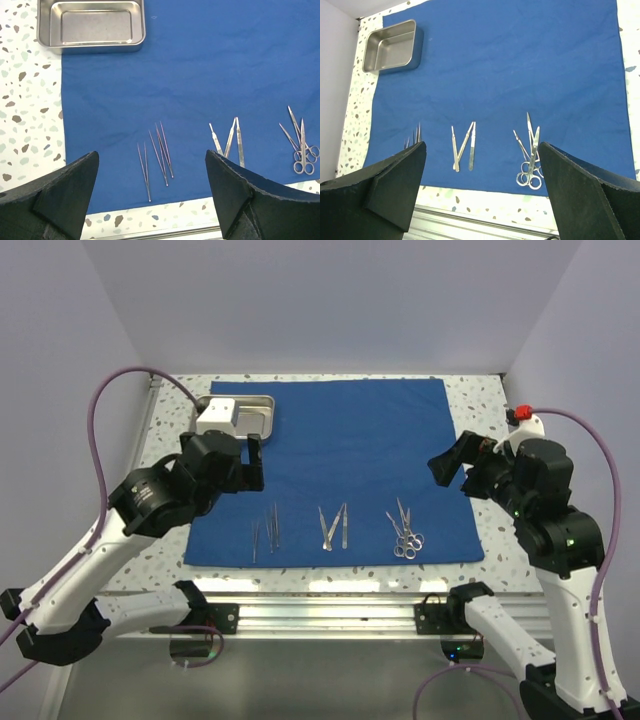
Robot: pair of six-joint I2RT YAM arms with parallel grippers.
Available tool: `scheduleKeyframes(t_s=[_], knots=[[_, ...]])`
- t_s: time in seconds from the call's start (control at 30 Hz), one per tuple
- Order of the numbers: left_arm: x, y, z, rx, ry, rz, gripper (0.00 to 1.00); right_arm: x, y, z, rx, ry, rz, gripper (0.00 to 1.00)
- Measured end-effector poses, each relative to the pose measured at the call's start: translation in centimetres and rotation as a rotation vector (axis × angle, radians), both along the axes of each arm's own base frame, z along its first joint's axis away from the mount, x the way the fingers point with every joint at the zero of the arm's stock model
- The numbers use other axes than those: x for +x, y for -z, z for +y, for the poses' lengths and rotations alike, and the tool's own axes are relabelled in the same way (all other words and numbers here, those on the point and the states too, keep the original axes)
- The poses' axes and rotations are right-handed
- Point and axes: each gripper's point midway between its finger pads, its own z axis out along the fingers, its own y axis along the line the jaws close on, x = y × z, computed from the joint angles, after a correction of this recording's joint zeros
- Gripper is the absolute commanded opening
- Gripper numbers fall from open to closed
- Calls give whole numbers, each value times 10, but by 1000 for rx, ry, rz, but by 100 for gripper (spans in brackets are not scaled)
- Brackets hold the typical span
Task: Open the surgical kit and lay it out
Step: Reset both arms
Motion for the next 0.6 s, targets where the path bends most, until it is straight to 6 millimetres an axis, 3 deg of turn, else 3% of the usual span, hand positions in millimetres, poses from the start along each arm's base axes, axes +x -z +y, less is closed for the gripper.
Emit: scheduleKeyframes(t_s=[0.6], knots=[[-3, 0, 3, -4, -6, 0, 91, 3, 5, 1, -11, -4, 23, 99]])
